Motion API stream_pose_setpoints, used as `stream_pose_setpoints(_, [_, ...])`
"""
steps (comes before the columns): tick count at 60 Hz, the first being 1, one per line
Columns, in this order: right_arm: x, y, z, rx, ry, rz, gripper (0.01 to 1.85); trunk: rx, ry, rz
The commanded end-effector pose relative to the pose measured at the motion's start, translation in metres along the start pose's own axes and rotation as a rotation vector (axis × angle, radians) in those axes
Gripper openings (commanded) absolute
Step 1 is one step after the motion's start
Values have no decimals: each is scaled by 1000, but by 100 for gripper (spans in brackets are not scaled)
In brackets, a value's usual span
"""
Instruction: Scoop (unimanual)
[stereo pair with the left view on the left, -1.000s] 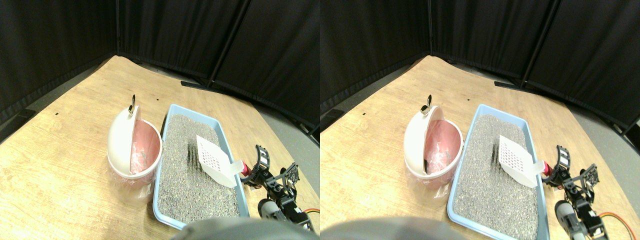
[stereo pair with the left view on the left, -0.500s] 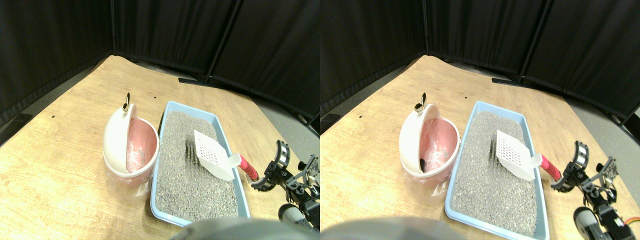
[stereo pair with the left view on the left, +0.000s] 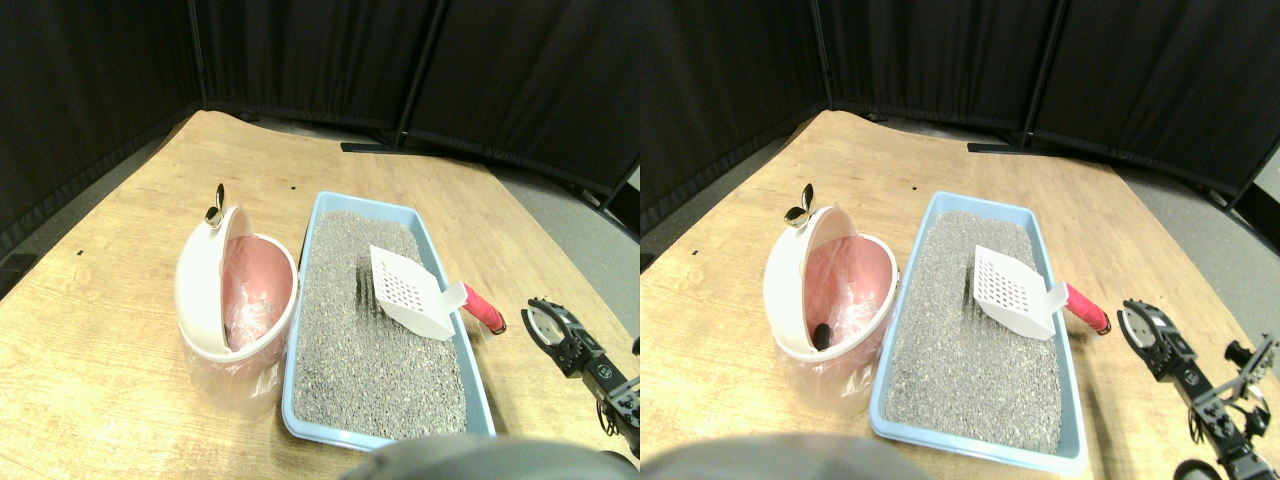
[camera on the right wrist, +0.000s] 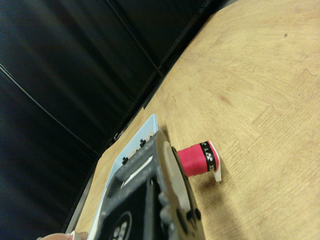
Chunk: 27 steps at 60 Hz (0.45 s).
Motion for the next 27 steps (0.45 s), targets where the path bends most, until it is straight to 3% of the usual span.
stream_pose_setpoints(1, [-5,10,9,-15,-30,70,6,-16,-30,-16])
stream_pose_setpoints(18, [-16,14,8,-37,7,80,6,-12,-25,-31])
stream_pose_setpoints(27, [-15,14,5,-41,-11,106,6,-17,-31,-32])
